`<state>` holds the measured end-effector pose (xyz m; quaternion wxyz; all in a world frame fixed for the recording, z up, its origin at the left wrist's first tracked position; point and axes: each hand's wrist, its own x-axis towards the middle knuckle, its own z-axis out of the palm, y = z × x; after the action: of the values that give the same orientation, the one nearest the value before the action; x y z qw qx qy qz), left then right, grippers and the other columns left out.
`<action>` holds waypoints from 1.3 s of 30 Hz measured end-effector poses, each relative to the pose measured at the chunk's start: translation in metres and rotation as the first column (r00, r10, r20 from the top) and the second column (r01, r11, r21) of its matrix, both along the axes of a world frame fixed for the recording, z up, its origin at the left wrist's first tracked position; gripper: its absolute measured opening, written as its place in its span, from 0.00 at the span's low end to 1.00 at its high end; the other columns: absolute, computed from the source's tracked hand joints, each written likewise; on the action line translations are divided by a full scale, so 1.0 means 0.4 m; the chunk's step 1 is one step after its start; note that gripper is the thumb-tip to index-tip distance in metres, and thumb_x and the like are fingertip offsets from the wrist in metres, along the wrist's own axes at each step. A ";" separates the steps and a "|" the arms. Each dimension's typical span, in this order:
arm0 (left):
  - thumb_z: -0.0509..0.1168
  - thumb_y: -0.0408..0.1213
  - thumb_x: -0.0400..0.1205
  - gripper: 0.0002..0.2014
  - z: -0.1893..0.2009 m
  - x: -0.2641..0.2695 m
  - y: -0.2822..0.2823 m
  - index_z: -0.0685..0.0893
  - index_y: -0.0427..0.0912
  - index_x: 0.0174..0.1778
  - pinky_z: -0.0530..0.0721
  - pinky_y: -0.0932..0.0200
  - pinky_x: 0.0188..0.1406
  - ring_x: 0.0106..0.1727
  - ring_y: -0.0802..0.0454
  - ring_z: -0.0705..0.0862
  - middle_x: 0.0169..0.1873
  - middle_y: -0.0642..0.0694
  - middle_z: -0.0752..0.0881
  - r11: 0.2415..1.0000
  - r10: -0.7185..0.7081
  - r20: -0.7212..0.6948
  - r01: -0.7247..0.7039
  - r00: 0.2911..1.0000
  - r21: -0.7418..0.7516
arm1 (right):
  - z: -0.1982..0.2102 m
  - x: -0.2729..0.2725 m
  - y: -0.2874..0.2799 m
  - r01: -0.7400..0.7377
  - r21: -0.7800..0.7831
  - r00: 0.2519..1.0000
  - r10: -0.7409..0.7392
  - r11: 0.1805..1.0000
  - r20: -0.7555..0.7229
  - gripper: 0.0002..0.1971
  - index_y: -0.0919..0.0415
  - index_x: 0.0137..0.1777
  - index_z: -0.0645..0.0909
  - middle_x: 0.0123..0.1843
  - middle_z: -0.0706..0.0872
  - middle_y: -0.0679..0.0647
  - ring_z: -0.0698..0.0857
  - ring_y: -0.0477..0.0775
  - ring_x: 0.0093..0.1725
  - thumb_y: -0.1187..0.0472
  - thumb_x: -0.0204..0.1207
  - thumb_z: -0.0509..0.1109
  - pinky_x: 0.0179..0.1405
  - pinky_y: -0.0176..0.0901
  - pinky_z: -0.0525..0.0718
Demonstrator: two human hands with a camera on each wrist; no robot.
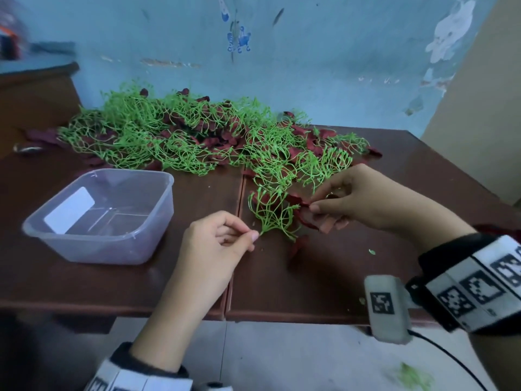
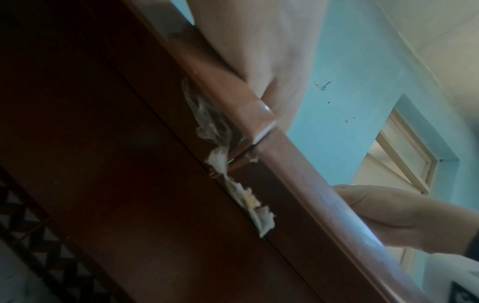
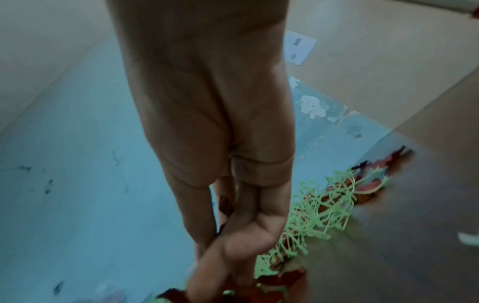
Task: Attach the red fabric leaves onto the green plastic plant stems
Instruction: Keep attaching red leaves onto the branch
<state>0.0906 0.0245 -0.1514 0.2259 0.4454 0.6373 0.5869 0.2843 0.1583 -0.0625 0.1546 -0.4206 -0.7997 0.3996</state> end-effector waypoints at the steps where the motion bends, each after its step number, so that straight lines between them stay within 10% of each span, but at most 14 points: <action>1: 0.79 0.26 0.76 0.07 -0.001 0.001 0.001 0.87 0.39 0.37 0.88 0.66 0.40 0.35 0.51 0.93 0.29 0.45 0.92 1.000 0.000 0.003 0.000 1.000 0.000 | -0.006 0.001 -0.006 0.004 -0.032 0.999 -0.005 0.999 -0.031 0.06 0.68 0.51 0.88 0.35 0.93 0.61 0.93 0.52 0.35 0.66 0.77 0.77 0.34 0.37 0.89; 6: 0.78 0.26 0.76 0.07 -0.005 0.002 0.003 0.87 0.39 0.37 0.88 0.65 0.41 0.36 0.51 0.93 0.30 0.46 0.92 1.000 -0.008 0.013 0.008 1.000 -0.014 | -0.028 -0.004 -0.044 0.024 -0.214 0.969 -0.075 0.977 -0.235 0.07 0.74 0.55 0.81 0.41 0.92 0.68 0.93 0.53 0.39 0.78 0.80 0.67 0.36 0.34 0.88; 16: 0.71 0.21 0.81 0.12 -0.013 0.000 -0.003 0.86 0.44 0.42 0.88 0.62 0.43 0.37 0.55 0.92 0.36 0.49 0.93 0.989 -0.112 -0.037 0.115 0.993 0.094 | -0.089 -0.035 -0.186 0.045 -0.462 0.883 -0.251 0.886 -0.396 0.08 0.69 0.43 0.86 0.38 0.92 0.63 0.89 0.49 0.27 0.69 0.82 0.67 0.28 0.35 0.85; 22: 0.54 0.31 0.74 0.12 0.020 0.019 -0.024 0.73 0.45 0.24 0.63 0.52 0.24 0.24 0.47 0.68 0.21 0.41 0.71 0.970 -0.241 -0.156 0.240 0.958 -0.029 | -0.126 -0.055 -0.180 0.039 -0.516 0.809 -0.330 0.856 -0.486 0.06 0.63 0.39 0.85 0.36 0.90 0.61 0.91 0.53 0.31 0.66 0.76 0.71 0.30 0.36 0.86; 26: 0.69 0.44 0.85 0.17 0.025 0.031 -0.030 0.78 0.43 0.32 0.60 0.65 0.21 0.21 0.58 0.62 0.17 0.54 0.66 0.965 -0.261 -0.075 0.261 0.962 -0.020 | -0.137 -0.060 -0.172 0.006 -0.479 0.796 -0.294 0.878 -0.529 0.07 0.61 0.38 0.90 0.37 0.91 0.59 0.88 0.51 0.35 0.58 0.65 0.74 0.35 0.38 0.84; 34: 0.82 0.44 0.75 0.09 -0.001 0.005 -0.002 0.93 0.42 0.40 0.68 0.46 0.32 0.31 0.47 0.72 0.27 0.23 0.82 0.964 -0.249 0.084 0.239 0.965 0.113 | -0.163 -0.081 -0.179 0.005 -0.439 0.731 -0.303 0.898 -0.611 0.10 0.65 0.41 0.90 0.36 0.91 0.62 0.89 0.51 0.36 0.59 0.63 0.77 0.37 0.37 0.87; 39: 0.80 0.43 0.74 0.09 -0.011 -0.006 -0.001 0.93 0.41 0.35 0.70 0.59 0.32 0.28 0.53 0.73 0.21 0.41 0.84 0.969 -0.227 0.082 0.217 0.970 0.117 | -0.167 -0.088 -0.182 -0.005 -0.472 0.697 -0.335 0.881 -0.634 0.09 0.64 0.41 0.90 0.37 0.91 0.63 0.90 0.53 0.36 0.60 0.62 0.77 0.36 0.38 0.87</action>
<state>0.0883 0.0242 -0.1557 0.2960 0.4971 0.5396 0.6117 0.2492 0.0857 -0.1291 0.3825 -0.3334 -0.5271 0.6817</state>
